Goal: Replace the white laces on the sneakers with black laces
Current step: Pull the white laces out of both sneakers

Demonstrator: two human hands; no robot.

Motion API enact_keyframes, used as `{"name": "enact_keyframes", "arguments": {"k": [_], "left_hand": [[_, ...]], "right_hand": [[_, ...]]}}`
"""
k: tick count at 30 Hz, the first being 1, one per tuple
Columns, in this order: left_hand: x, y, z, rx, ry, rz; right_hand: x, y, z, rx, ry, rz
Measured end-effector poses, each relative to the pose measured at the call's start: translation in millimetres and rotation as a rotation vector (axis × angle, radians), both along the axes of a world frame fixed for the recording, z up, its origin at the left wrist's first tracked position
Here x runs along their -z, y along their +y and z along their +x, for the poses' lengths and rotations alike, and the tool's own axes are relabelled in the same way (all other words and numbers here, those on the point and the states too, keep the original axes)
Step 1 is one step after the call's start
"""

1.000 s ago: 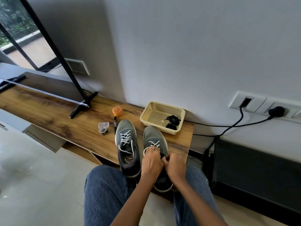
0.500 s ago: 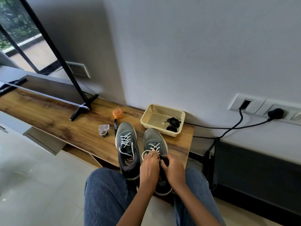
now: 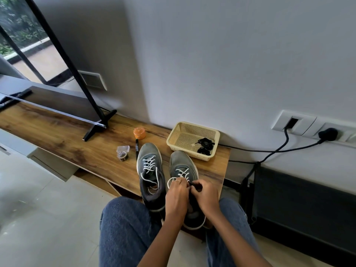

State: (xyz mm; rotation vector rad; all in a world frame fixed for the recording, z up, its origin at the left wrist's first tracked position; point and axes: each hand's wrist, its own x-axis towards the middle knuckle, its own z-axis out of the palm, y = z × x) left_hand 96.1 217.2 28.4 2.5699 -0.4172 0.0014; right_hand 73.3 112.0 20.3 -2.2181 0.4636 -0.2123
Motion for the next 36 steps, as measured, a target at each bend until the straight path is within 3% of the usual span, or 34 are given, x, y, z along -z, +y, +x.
{"name": "enact_keyframes", "arguments": {"k": [15, 23, 30, 36], "left_hand": [[-3.1, -0.2, -1.3, -0.036, -0.026, -0.012], [-25.5, 13.9, -24.9, -0.351, 0.038, -0.416], [-21.1, 22.2, -34.8, -0.27, 0.049, -0.291], [-5.9, 9.2, -37.9, -0.159, 0.186, -0.225]], "right_hand": [[2.5, -3.9, -1.4, -0.049, -0.016, 0.069], [1.1, -2.2, -3.4, 0.048, -0.056, 0.056], [-11.7, 4.9, -2.6, -0.078, -0.13, -0.228], [-14.6, 5.0, 7.0, -0.232, -0.111, -0.42]]}}
